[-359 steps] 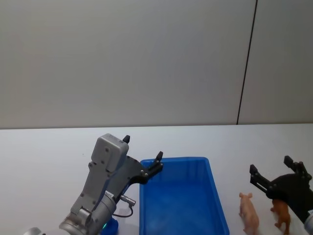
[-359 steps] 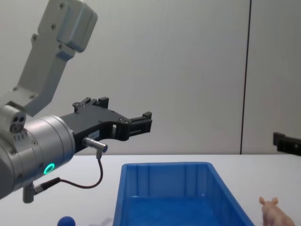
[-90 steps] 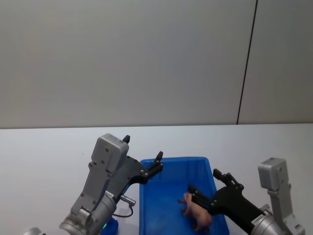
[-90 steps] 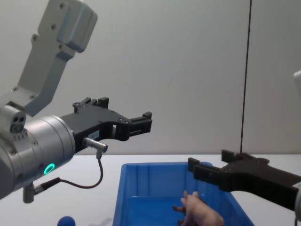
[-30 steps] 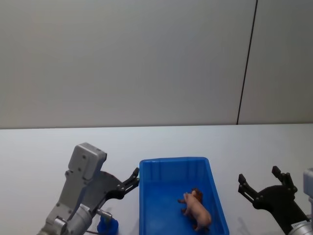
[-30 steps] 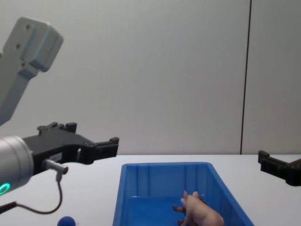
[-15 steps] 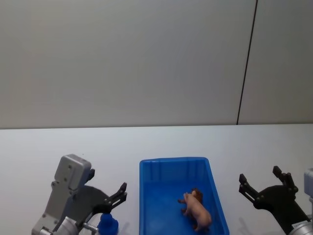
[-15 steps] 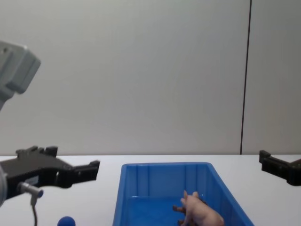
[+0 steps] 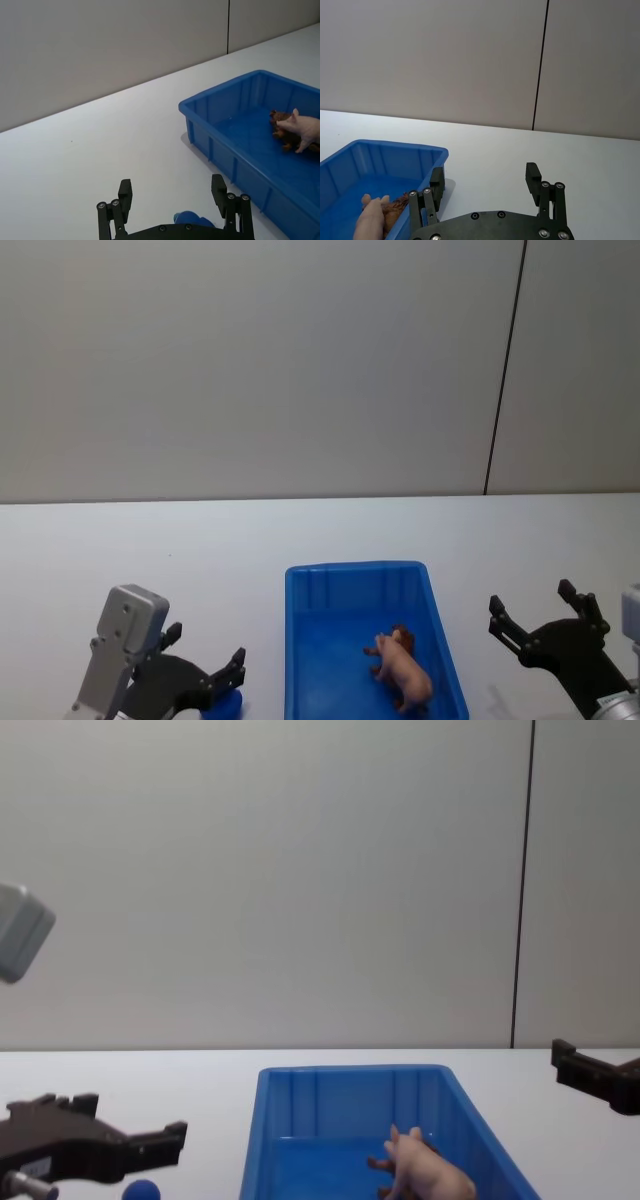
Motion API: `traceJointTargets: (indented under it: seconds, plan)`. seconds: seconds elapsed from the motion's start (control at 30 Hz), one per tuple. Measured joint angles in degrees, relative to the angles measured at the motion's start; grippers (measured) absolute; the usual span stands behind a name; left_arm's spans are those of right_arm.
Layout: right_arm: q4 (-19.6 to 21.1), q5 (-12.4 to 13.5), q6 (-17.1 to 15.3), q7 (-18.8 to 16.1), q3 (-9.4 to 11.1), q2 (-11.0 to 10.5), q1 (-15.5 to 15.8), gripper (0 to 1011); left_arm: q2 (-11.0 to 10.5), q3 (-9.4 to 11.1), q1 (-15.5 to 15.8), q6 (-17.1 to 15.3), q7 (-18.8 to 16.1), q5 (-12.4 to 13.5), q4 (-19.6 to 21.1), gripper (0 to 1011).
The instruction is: Pick up the two dolls from the table and place them into the box.
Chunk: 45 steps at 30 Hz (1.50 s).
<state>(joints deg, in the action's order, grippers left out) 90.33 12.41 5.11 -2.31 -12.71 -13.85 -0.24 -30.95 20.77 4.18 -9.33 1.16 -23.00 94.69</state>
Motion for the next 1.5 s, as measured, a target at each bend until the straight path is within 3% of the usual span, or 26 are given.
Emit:
traceJointTargets:
  seconds: [0.6,0.93,0.97,1.23,1.5]
  plan:
    - [0.0,0.0,0.0,0.0,0.0,0.0,0.0,1001,1.0,-0.1,0.5,-0.4,3.7,-1.0,-5.3,980]
    - [0.0,0.0,0.0,0.0,0.0,0.0,0.0,1001,2.1,0.1,1.3,-0.1,5.5,-1.4,-8.6,729]
    - [0.0,0.0,0.0,0.0,0.0,0.0,0.0,1001,2.2,0.1,1.4,0.0,5.6,-1.5,-8.8,659]
    - [0.0,0.0,0.0,0.0,0.0,0.0,0.0,1001,2.7,0.1,1.7,0.9,6.2,-2.1,-10.4,416]
    - [0.0,0.0,0.0,0.0,0.0,0.0,0.0,1001,3.0,-0.2,1.7,2.7,6.3,-2.3,-10.6,314]
